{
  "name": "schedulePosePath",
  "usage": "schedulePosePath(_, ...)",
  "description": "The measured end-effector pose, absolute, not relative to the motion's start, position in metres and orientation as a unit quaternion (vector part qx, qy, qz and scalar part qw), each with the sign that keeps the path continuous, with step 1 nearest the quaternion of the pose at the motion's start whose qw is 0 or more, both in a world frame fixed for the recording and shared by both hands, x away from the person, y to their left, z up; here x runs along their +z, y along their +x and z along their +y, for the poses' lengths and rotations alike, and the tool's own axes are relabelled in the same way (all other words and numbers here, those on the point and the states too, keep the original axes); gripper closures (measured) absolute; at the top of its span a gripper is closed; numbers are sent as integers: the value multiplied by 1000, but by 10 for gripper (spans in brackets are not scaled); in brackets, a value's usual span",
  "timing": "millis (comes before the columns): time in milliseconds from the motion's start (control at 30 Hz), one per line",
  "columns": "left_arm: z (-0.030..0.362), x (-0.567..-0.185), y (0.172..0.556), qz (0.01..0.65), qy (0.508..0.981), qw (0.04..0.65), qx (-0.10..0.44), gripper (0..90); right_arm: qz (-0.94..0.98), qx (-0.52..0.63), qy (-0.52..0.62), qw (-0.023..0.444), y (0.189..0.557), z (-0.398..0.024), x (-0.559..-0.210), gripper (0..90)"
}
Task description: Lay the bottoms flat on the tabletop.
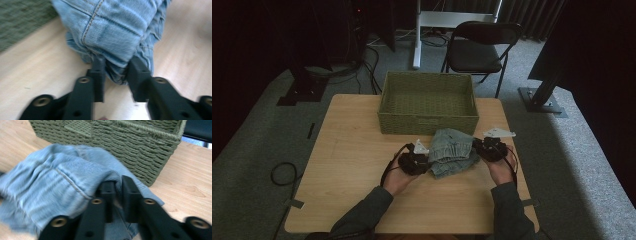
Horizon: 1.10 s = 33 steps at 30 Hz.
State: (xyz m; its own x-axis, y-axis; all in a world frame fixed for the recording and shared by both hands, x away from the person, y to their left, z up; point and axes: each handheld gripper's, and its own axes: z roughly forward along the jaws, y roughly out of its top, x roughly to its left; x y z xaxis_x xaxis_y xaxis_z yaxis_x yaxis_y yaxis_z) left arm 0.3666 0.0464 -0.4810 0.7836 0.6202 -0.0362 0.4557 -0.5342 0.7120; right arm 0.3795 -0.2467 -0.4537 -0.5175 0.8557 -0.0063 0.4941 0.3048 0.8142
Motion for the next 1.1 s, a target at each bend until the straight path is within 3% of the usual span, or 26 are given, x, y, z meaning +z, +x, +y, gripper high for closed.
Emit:
schedulePosePath(167,58,-464,379,324,856,381,130,787,803,387,393,226,375,-247,-456,500)
schedulePosePath(267,62,-455,384,327,850,391,131,797,824,370,356,238,369,-242,-460,436)
schedulePosePath(633,53,-429,397,329,837,416,135,812,857,383,236,251,348,-219,-452,384)
schedulePosePath(767,44,-423,396,318,839,417,143,813,855,371,218,289,343,-210,-444,449)
schedulePosePath(900,43,-422,397,316,840,417,142,800,840,390,223,304,343,-214,-437,701)
schedulePosePath(933,44,-422,397,314,840,419,140,787,831,397,239,308,344,-217,-433,729)
schedulePosePath(1100,42,-422,391,300,840,431,138,661,797,406,301,329,353,-232,-424,758)
